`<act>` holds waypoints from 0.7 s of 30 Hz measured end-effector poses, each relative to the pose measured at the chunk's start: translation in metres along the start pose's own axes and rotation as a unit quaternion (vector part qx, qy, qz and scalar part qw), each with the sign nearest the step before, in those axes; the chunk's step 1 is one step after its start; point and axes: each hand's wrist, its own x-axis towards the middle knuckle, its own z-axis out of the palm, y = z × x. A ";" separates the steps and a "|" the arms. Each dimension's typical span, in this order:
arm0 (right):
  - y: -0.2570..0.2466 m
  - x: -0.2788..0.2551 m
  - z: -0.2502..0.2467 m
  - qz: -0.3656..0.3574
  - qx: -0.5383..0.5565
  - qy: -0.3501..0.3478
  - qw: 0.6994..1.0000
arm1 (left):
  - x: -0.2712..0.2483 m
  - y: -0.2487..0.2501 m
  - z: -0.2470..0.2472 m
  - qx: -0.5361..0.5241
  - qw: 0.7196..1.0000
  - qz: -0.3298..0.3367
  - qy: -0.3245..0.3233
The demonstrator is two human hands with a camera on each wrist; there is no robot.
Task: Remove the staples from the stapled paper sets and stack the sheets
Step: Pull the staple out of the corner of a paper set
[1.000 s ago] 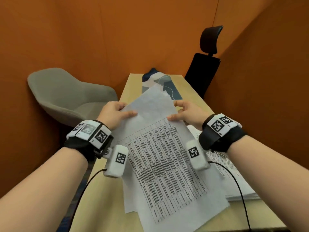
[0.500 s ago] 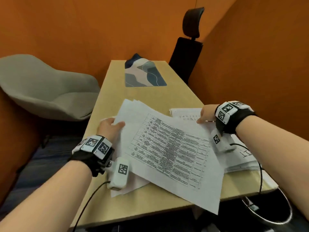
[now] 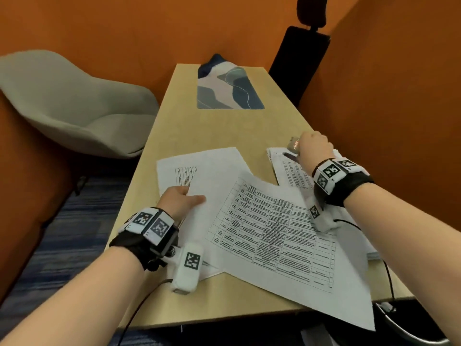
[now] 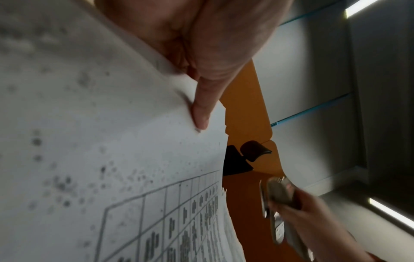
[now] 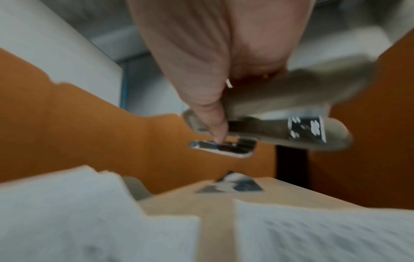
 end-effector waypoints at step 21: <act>-0.090 -0.110 0.031 -0.232 0.109 -0.085 0.963 | -0.038 -0.003 0.007 -0.173 0.985 0.006 -0.026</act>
